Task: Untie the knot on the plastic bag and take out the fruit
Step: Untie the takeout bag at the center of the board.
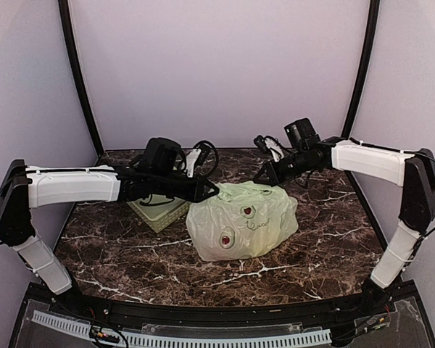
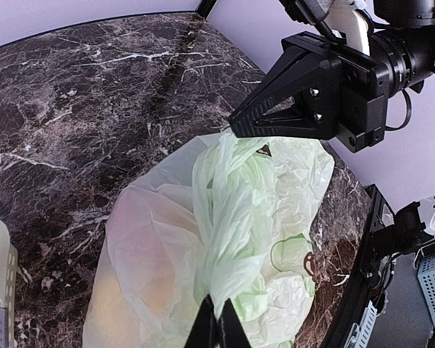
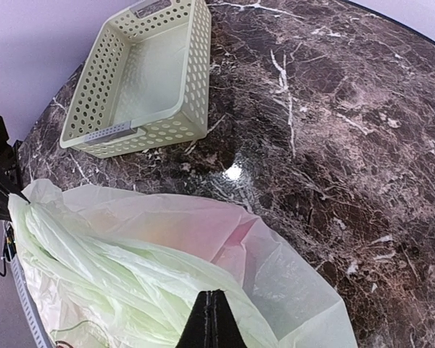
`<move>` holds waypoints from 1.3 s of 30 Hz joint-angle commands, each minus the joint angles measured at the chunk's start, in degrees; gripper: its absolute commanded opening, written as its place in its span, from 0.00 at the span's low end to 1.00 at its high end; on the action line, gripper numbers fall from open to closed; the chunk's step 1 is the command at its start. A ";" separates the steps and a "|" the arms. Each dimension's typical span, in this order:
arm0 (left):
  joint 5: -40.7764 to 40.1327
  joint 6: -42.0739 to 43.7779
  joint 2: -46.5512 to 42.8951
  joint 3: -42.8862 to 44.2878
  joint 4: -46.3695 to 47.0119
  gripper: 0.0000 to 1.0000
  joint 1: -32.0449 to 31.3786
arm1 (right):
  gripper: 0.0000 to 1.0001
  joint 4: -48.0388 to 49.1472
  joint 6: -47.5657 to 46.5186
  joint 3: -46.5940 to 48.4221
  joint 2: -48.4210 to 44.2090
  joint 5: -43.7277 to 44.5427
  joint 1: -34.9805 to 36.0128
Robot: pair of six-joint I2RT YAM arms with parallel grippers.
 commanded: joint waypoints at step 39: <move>7.96 -0.57 -5.45 -2.96 3.50 0.01 2.76 | 0.72 0.70 -10.88 4.81 2.07 -14.02 -0.52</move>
